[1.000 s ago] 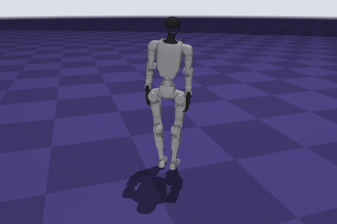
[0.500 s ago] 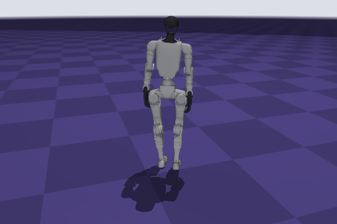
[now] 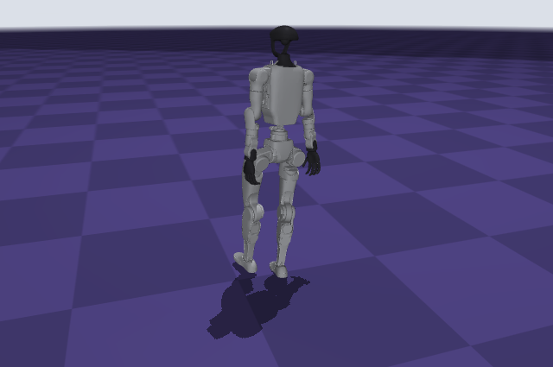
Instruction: Upper body actions
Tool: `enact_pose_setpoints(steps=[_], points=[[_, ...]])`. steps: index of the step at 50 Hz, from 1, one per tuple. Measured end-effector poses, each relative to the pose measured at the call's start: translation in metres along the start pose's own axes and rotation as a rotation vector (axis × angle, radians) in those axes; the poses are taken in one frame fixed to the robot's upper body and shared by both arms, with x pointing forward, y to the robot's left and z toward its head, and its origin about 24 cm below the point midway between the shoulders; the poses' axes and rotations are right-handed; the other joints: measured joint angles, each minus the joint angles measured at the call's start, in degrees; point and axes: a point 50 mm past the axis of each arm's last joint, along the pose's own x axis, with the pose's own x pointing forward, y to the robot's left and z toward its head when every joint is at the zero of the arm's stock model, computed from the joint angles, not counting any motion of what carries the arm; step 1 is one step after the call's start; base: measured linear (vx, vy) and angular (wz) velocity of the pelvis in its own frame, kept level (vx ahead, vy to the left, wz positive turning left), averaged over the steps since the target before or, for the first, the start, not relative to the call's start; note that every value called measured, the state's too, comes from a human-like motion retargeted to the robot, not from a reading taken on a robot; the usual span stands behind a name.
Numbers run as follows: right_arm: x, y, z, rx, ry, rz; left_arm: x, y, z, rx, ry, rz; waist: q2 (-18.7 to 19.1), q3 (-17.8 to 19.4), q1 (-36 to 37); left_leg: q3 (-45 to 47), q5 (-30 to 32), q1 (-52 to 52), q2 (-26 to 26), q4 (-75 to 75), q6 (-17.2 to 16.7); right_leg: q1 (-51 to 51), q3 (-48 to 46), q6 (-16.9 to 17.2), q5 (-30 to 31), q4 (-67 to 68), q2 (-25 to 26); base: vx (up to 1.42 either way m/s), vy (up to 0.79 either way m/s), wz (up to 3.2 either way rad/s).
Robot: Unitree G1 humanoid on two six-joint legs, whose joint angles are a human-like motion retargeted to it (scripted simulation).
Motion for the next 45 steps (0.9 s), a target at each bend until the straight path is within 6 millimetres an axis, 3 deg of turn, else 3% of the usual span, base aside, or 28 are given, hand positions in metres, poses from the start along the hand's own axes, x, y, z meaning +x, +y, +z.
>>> enact_pose_setpoints(steps=[5, 9, 12, 18, 20, 27, 33, 37, 43, 45], points=[[0.000, -0.006, -0.009, 0.040, 0.033, -0.022, -0.001, 0.006, -0.008, -0.013, 0.027, 0.039, -0.4, -0.6, -1.5, 19.8, -4.3, 0.0, 4.8, -1.8, -0.7, 0.7, -8.3, 0.1, -1.8, -1.0, -1.9, 0.04, 0.03, 2.10], [0.000, 0.001, -0.017, 0.069, 0.055, 0.001, -0.001, 0.008, -0.014, -0.048, 0.048, 0.058, -1.0, -1.4, -1.6, 35.9, -5.2, 1.6, 8.1, -1.8, -2.5, 0.9, -14.0, 0.6, -3.1, -1.3, -3.4, 0.17, -0.02, 1.89], [0.001, 0.007, -0.018, 0.072, 0.058, 0.020, -0.001, 0.009, -0.017, -0.089, 0.057, 0.067, -1.5, -1.7, -0.8, 41.2, -4.1, 3.2, 9.1, -0.2, -2.0, 1.1, -17.2, 0.9, -4.1, -1.2, -4.1, 0.23, -0.03, 1.45], [0.001, 0.022, -0.011, 0.039, 0.030, 0.061, -0.002, 0.003, -0.028, -0.137, 0.095, 0.057, -2.1, -3.2, 1.2, 33.0, -2.4, 4.6, 7.4, 4.3, -0.2, 1.4, -21.9, 1.7, -5.9, -1.2, -4.7, 0.28, -0.03, 1.08], [0.001, 0.027, -0.008, 0.028, 0.015, 0.075, -0.002, 0.001, -0.033, -0.147, 0.110, 0.055, -1.6, -3.7, 2.8, 29.4, -1.5, 6.0, 6.3, 3.1, -1.9, 1.6, -22.5, 2.0, -6.5, -1.0, -4.0, 0.37, -0.03, 0.48], [0.001, 0.033, 0.002, -0.016, -0.027, 0.088, -0.004, -0.011, -0.055, -0.203, 0.175, 0.040, -1.4, -6.5, 6.0, 27.0, -0.4, 7.1, 1.9, -4.2, 1.4, 2.4, -24.3, 3.8, -7.8, 0.2, -5.1, 0.41, -0.03, 0.35], [0.000, 0.038, 0.015, -0.022, -0.078, 0.112, -0.003, -0.001, -0.047, -0.175, 0.159, 0.047, -1.9, -6.8, 5.9, 22.9, -1.8, 6.6, 0.2, -3.3, 3.4, 4.2, -28.5, 4.8, -9.0, 2.4, -6.6, 0.38, -0.10, 0.59], [0.000, 0.037, 0.019, -0.052, -0.106, 0.104, -0.002, 0.006, -0.033, -0.137, 0.111, 0.048, -1.2, -5.9, 6.4, 20.8, -2.4, 7.7, 0.5, -3.4, 4.4, 5.1, -29.6, 2.2, -8.2, 6.9, -7.2, 0.31, -0.12, 0.39], [0.000, 0.033, 0.020, -0.090, -0.111, 0.077, -0.001, 0.007, -0.005, -0.110, 0.044, 0.002, 4.2, -5.8, 5.8, 16.8, -2.4, 7.5, 6.1, -3.4, 4.7, -2.8, -23.4, -8.1, -5.5, 29.2, -10.7, 0.25, -0.12, 0.35], [0.000, 0.035, 0.020, -0.080, -0.105, 0.083, -0.001, 0.009, 0.003, -0.094, 0.028, -0.010, 4.2, -5.3, 5.7, 16.1, -2.3, 7.4, 6.2, -3.4, 4.9, -6.1, -18.4, -7.4, -5.6, 35.4, -12.1, 0.14, -0.16, 0.38]])
